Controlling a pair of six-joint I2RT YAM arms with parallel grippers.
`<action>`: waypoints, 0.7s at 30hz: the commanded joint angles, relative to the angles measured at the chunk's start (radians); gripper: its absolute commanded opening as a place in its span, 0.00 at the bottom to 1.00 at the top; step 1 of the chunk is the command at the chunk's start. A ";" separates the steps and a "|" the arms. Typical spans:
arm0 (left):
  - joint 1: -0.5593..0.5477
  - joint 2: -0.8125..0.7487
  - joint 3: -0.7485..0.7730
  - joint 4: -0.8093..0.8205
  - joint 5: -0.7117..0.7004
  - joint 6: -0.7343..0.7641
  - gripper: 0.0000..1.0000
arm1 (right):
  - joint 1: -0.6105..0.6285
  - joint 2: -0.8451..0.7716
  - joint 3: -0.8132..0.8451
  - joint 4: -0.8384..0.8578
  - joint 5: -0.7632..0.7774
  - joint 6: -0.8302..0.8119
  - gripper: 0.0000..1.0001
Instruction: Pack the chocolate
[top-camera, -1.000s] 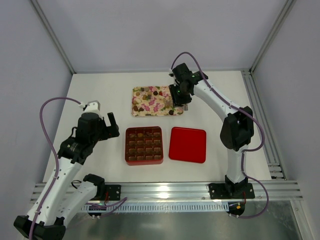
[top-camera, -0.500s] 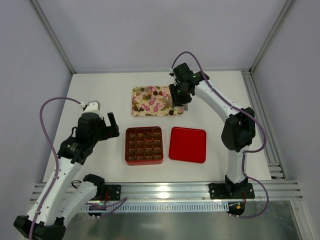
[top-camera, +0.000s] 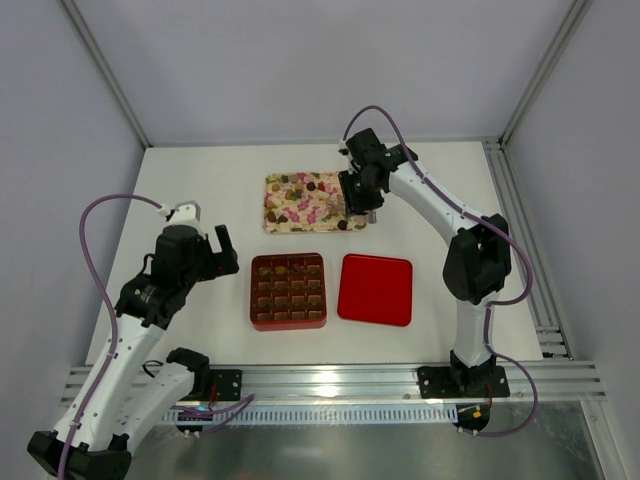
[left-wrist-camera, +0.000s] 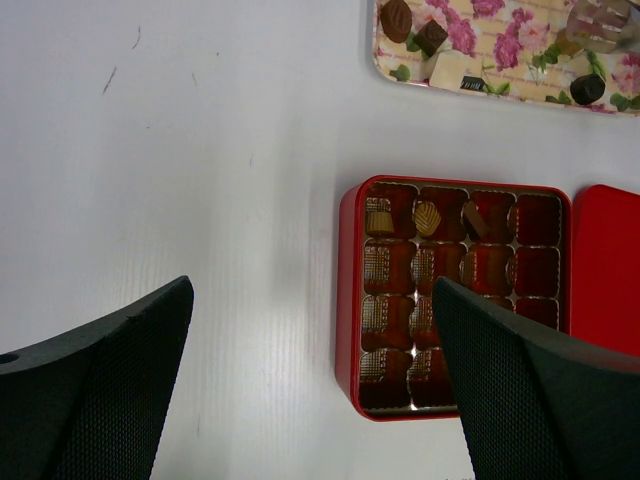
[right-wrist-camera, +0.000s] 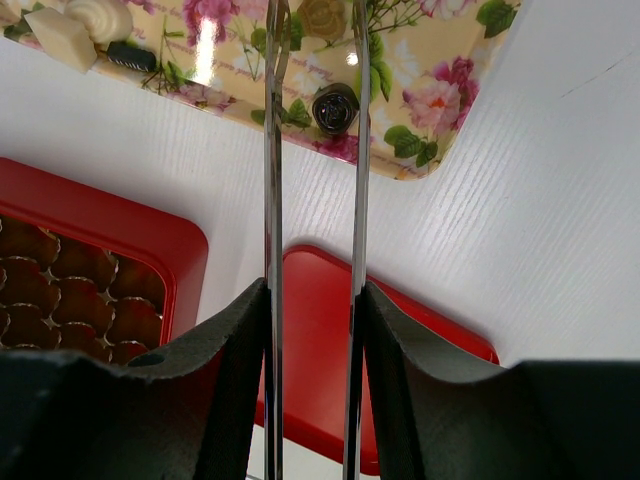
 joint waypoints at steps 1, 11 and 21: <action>0.003 -0.008 0.009 0.030 -0.010 0.000 1.00 | 0.003 -0.020 0.008 0.016 0.004 -0.004 0.43; 0.003 -0.011 0.009 0.028 -0.010 0.000 1.00 | 0.003 -0.002 0.007 0.015 0.007 -0.010 0.43; 0.002 -0.014 0.009 0.028 -0.012 0.000 1.00 | 0.003 0.015 0.004 0.013 0.005 -0.011 0.43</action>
